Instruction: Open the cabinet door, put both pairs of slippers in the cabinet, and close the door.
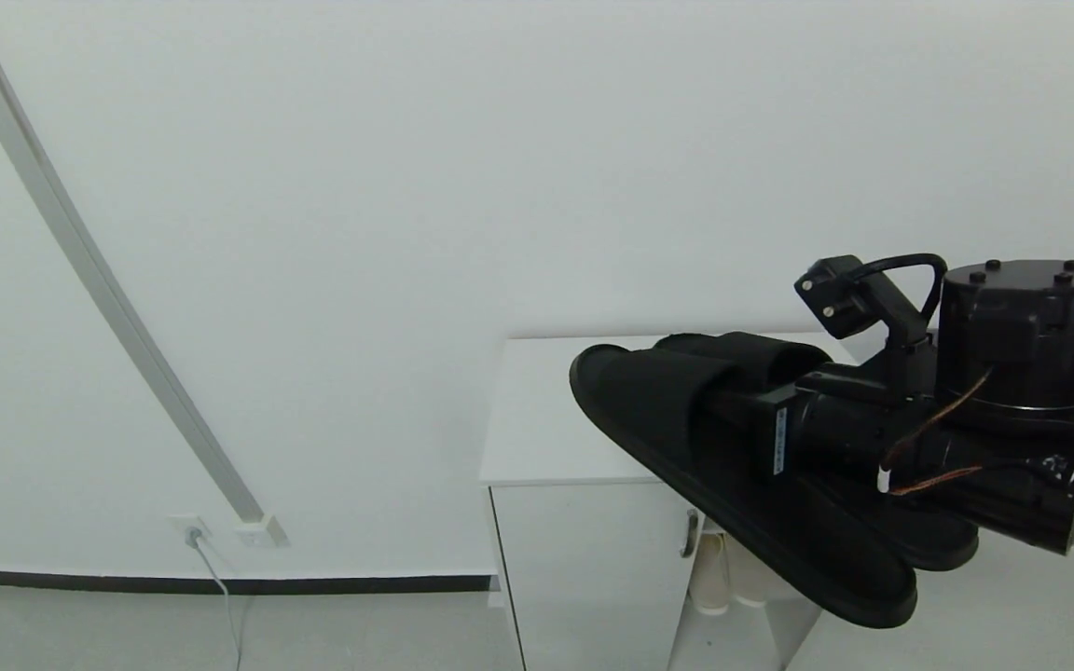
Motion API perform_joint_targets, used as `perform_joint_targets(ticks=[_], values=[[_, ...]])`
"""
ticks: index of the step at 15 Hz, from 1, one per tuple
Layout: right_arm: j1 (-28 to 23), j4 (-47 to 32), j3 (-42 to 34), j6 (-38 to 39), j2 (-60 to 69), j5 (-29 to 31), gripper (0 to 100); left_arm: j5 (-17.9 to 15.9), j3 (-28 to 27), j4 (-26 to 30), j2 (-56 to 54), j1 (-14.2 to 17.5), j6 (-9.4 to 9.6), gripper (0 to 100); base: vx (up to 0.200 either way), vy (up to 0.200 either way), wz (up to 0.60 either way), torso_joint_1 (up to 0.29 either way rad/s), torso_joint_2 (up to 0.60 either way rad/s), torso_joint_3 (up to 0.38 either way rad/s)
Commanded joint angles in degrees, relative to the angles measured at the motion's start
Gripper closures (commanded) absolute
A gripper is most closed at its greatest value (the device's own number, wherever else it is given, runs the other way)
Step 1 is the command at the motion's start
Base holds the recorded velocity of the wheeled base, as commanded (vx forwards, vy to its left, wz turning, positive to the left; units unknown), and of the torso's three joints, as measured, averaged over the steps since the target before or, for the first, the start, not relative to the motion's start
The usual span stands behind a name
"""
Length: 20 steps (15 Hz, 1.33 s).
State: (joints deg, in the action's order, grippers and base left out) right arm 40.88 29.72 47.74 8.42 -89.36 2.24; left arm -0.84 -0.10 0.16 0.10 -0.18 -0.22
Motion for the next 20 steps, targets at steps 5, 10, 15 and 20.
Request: perform_joint_targets(ticks=[5, 10, 15, 20], values=[[0.7, 0.1, -1.3, -0.1, -0.4, 0.0, 100, 0.1, 0.0, 0.0, 0.1, 0.0, -0.13, 100, 0.0, 0.0, 0.0, 0.0, 0.0, 0.0], [1.5, 0.1, -1.9, -0.1, -0.4, 0.0, 100, 0.1, 0.0, 0.0, 0.1, 0.0, -0.04, 100, 0.0, 0.0, 0.0, 0.0, 0.0, 0.0], [1.7, 0.3, -2.4, -0.8, -0.4, 0.0, 100, 0.1, 0.0, 0.0, 0.1, 0.0, -0.04, 100, 0.0, 0.0, 0.0, 0.0, 0.0, 0.0], [2.2, 0.3, -2.8, -0.8, -0.4, 0.0, 100, 0.1, 0.0, 0.0, 0.1, 0.0, -0.13, 100, 0.0, -0.16, 0.0, 0.003, 0.0, 0.002]])
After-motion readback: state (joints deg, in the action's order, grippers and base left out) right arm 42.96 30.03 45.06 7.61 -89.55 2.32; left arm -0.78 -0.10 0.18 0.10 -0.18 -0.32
